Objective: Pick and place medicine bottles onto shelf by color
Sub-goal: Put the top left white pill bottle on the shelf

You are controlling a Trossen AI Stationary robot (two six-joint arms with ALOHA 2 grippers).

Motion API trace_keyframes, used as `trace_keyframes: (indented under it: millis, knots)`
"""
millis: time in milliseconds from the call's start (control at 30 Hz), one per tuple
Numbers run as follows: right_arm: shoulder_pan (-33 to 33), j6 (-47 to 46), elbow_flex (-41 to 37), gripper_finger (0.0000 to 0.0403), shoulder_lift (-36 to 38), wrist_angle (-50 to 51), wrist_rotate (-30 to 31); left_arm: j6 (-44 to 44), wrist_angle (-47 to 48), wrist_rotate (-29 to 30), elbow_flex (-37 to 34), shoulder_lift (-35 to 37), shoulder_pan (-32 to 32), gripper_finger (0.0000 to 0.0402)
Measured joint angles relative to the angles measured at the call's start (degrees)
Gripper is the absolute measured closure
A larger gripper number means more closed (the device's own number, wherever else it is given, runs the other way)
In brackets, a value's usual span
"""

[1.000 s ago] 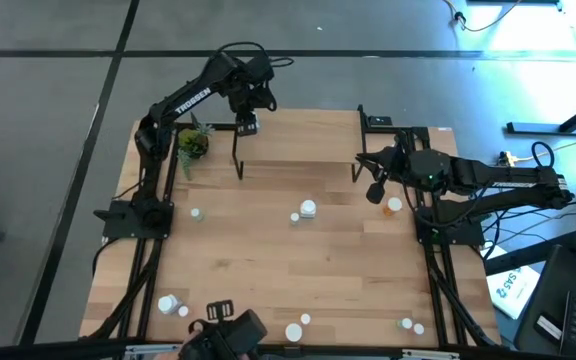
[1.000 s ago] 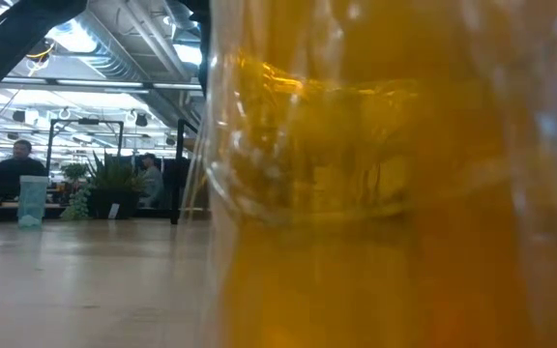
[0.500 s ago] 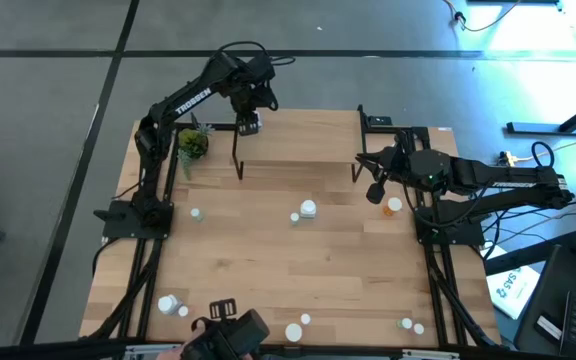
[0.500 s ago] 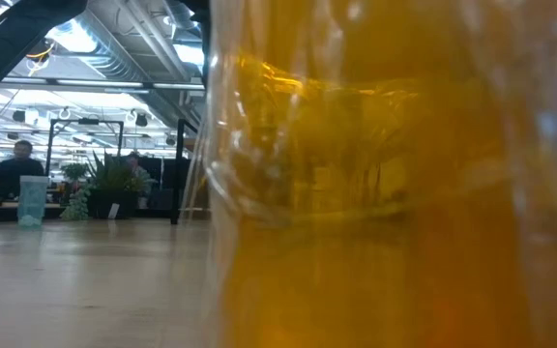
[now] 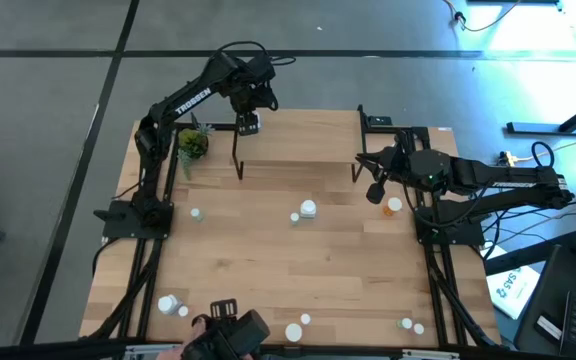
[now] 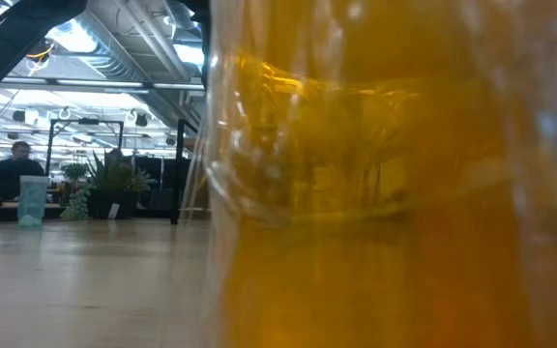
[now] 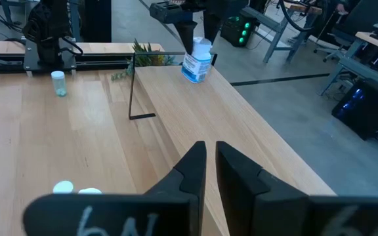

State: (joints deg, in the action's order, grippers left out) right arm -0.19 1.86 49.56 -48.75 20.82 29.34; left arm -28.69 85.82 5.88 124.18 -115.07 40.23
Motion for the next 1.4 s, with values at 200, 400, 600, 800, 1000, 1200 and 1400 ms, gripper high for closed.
trace_keyframes:
  millis: [200,400,600,800,1000,1200,1400]
  knots:
    - [0.0,-0.1,0.0,0.0363,0.0,0.0,0.0,0.0,-0.1,0.1,0.0,0.0,-0.2,0.0163]
    - [0.0,0.0,0.0,0.0363,0.0,0.0,0.0,-1.5,-0.9,1.4,0.2,0.3,-0.5,0.0162]
    - [0.0,0.0,0.0,0.0363,0.0,0.0,0.0,-1.7,-0.9,2.4,2.3,0.3,-0.7,0.0162]
    - [0.0,0.1,0.0,0.0363,0.0,0.0,0.0,-1.9,-0.5,3.1,3.7,0.3,-1.3,0.0162]
    - [0.0,0.1,0.0,0.0363,0.0,0.0,0.0,-2.5,0.7,4.6,3.9,0.4,-2.6,0.0162]
    - [0.0,-0.1,0.0,0.0363,0.0,0.0,0.0,-4.6,0.1,7.4,4.0,2.1,-4.3,0.0162]
    - [0.0,-0.1,0.0,0.0363,0.0,0.0,0.0,-3.0,-0.2,7.0,4.0,4.2,-6.6,0.0162]
